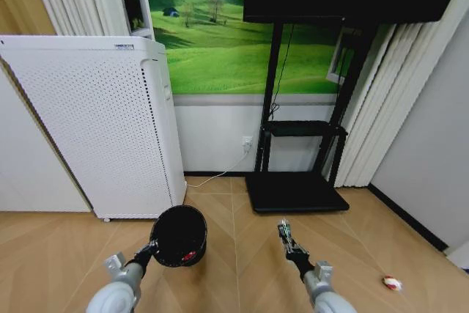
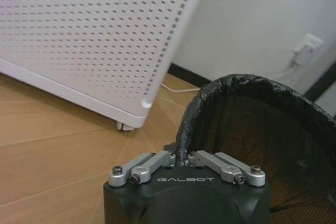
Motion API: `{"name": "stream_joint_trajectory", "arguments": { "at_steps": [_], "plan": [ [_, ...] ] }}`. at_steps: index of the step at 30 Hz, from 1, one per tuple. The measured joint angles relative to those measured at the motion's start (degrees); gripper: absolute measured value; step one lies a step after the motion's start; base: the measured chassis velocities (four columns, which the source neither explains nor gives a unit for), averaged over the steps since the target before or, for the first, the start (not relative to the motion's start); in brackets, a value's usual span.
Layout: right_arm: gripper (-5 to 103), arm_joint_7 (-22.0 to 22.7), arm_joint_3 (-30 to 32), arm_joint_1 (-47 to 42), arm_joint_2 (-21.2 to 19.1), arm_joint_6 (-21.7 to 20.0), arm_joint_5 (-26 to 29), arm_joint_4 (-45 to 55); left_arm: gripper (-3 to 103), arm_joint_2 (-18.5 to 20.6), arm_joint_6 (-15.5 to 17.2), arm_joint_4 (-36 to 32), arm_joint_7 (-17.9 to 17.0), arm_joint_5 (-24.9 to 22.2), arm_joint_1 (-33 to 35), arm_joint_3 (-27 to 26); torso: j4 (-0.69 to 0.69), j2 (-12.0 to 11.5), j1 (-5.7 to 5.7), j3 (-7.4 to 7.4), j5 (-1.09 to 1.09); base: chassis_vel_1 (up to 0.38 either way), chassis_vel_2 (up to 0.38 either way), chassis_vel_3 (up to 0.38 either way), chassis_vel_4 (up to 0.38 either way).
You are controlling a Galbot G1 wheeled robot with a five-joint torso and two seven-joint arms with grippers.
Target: Pick up the trash bin and place the garbage on the floor into it.
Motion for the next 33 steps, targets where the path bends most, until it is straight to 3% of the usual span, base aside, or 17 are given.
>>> {"name": "stream_joint_trajectory", "arguments": {
  "at_steps": [2, 3, 5, 7, 8, 12, 19, 24, 27, 33],
  "plan": [
    [20, -0.96, -0.67, -0.24, -0.59, 1.15, -0.79, 0.7, 3, 0.45, 0.18, 0.09, 0.51, 0.25, -0.1, 0.25, 0.01, 0.0, 0.0, 0.0, 0.01, 0.0, 0.0, 0.0, 0.0],
    [20, -5.5, -2.42, -0.38, -2.18, 5.34, -4.29, 1.5, 3, 2.35, 0.89, 0.14, 2.83, 1.2, -0.2, 1.14, 0.05, 0.0, 0.0, 0.0, 0.05, 0.0, 0.0, 0.0, 0.0],
    [20, -8.03, -2.89, -0.41, -2.65, 7.15, -6.15, 1.63, 3, 3.18, 1.29, 0.14, 4.22, 1.68, -0.37, 1.59, 0.05, 0.0, 0.0, 0.0, 0.05, 0.0, 0.0, 0.0, 0.0],
    [20, -13.72, -3.66, -0.74, -3.41, 11.1, -10.2, 1.93, 3, 4.93, 2.25, 0.59, 8.03, 2.63, -1.88, 3.43, 0.07, 0.0, 0.0, 0.0, 0.05, 0.0, 0.0, 0.0, 0.0],
    [20, -13.72, -3.66, -0.74, -3.41, 11.1, -10.2, 1.93, 3, 4.93, 2.25, 0.59, 8.03, 2.63, -1.88, 3.43, 0.07, 0.0, 0.0, 0.0, 0.05, 0.0, 0.0, 0.0, 0.0],
    [20, -18.63, -4.46, -1.65, -4.07, 14.38, -12.62, 2.1, 3, 7.32, 2.78, 2.95, 17.26, 4.04, -6.63, 9.58, 0.03, 0.0, 0.0, 0.0, 0.03, 0.0, 0.0, 0.0, 0.0],
    [20, -21.24, -6.04, 0.13, -4.26, 15.75, -13.6, 0.04, 3, 8.34, 1.97, 5.63, 24.57, 4.49, -13.21, 17.32, 0.04, 0.0, 0.0, 0.0, 0.04, 0.0, 0.0, 0.0, 0.0],
    [20, -22.21, -6.47, 0.74, -4.2, 16.72, -15.21, -1.21, 3, 7.89, 1.04, 7.13, 26.11, 4.5, -15.85, 20.88, 0.04, 0.0, 0.0, 0.0, 0.05, 0.0, 0.0, 0.0, 0.0],
    [20, -23.98, -6.45, 0.93, -4.0, 18.45, -18.96, -2.5, 3, 6.6, 0.35, 8.25, 27.41, 4.5, -17.29, 23.3, 0.04, 0.0, 0.0, 0.0, 0.05, 0.0, 0.0, 0.0, 0.0],
    [20, -25.82, -6.46, 0.53, -4.06, 18.93, -18.86, -1.48, 3, 4.99, -0.21, 10.36, 27.59, 5.44, -19.05, 26.09, 0.04, 0.0, 0.0, 0.0, 0.04, 0.0, 0.0, 0.0, 0.0]
  ]
}}
